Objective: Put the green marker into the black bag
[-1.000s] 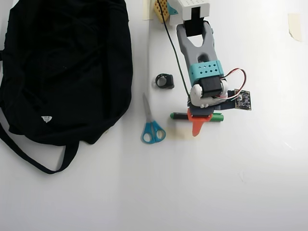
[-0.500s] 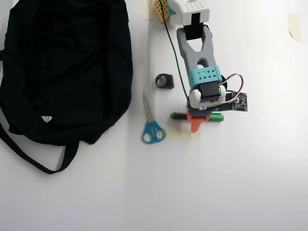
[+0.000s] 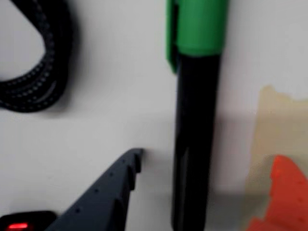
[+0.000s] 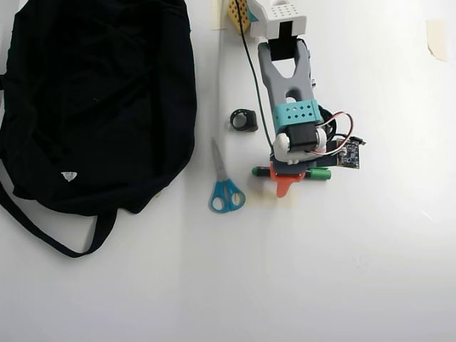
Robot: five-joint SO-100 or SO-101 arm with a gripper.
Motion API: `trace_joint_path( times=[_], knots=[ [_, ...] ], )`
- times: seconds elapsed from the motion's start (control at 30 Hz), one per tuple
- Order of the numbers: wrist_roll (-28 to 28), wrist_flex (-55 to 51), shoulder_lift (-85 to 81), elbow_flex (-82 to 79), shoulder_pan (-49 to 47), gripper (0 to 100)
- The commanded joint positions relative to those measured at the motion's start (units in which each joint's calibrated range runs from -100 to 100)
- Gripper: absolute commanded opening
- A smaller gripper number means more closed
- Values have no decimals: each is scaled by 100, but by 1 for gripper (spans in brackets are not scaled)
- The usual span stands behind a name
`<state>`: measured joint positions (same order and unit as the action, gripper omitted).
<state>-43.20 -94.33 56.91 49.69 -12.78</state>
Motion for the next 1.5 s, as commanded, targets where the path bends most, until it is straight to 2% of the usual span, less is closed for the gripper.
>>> trace_joint_path(
  times=[0.0,0.6,0.9,1.47],
  knots=[
    [-38,122,-40,198,-1,35],
    [-38,140,135,189,44,34],
    [-38,122,135,189,44,25],
    [-32,96,126,189,52,25]
  ],
)
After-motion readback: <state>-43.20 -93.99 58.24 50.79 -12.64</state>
